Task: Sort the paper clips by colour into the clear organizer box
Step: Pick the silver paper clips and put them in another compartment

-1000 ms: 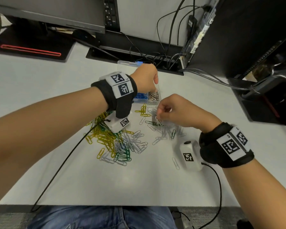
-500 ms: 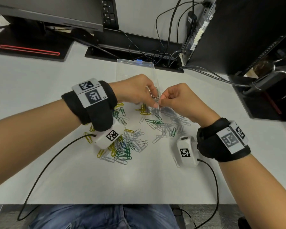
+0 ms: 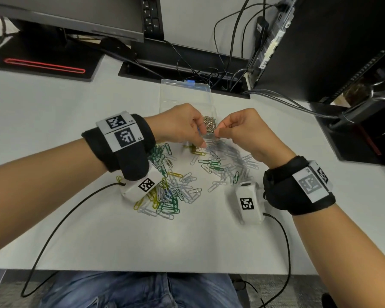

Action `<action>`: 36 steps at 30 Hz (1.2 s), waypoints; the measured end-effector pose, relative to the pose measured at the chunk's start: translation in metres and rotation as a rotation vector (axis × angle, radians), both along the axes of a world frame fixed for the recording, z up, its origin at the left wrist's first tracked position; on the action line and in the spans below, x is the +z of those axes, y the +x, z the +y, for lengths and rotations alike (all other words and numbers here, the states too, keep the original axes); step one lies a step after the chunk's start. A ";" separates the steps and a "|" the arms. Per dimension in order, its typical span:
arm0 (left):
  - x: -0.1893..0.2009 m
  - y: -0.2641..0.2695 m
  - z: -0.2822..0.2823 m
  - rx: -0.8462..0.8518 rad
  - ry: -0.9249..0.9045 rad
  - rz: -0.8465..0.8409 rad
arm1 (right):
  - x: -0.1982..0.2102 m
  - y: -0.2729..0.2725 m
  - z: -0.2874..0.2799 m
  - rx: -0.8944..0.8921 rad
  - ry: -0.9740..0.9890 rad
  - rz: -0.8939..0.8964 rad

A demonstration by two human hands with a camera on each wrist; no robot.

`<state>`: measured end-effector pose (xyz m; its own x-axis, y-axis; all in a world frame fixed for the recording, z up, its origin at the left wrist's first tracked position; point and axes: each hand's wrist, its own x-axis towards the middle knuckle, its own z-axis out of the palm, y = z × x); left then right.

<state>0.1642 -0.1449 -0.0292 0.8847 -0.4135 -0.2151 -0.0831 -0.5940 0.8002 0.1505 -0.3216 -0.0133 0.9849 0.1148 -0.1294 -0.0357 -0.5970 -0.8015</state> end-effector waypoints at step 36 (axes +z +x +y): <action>-0.003 -0.030 -0.014 -0.471 0.484 -0.457 | -0.019 -0.021 0.013 0.430 -0.706 0.044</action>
<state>0.1339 -0.1592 -0.0326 0.6851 -0.7176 -0.1251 -0.6664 -0.6868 0.2903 0.1296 -0.3090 -0.0325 0.8660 0.3575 -0.3497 0.2878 -0.9281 -0.2360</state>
